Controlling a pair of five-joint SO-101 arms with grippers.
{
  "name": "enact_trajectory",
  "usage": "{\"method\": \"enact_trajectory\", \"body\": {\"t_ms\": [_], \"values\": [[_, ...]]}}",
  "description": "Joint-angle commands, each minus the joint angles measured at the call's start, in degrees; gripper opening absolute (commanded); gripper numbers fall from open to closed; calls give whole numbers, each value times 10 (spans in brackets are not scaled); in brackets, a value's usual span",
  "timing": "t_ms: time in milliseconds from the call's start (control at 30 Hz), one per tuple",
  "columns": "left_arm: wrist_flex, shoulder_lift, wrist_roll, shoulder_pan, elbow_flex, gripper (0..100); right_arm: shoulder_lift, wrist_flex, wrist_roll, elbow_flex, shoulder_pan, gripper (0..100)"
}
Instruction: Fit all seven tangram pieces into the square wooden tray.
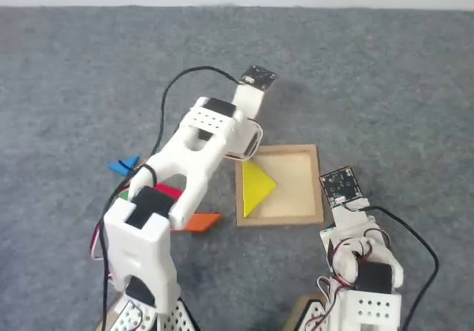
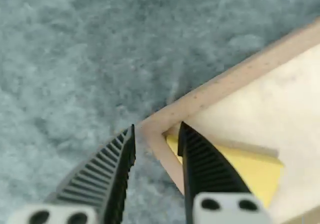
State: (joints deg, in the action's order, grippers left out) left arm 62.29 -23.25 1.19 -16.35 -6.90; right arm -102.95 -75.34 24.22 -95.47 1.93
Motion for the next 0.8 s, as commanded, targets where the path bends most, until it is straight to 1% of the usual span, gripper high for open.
{"method": "enact_trajectory", "body": {"t_ms": [0, 200, 400, 500, 633, 700, 767], "values": [[-10, 3, 18, 24, 26, 130, -9, 0, 4, -10, -2, 8], [-16, 1, 19, 59, 65, 130, -9, 0, 4, -10, -1, 8], [36, -55, 47, 71, 138, 126, -9, 0, 4, -10, -1, 8], [73, -40, 72, 47, 145, 126, -9, 0, 4, -10, -2, 8], [85, 60, 72, -9, 87, 126, -9, 0, 4, -10, -2, 8], [50, 112, 71, -40, 27, 126, -9, 0, 4, -10, -2, 8], [4, 136, 70, -60, -31, 126, -9, 0, 4, -10, -2, 8]]}}
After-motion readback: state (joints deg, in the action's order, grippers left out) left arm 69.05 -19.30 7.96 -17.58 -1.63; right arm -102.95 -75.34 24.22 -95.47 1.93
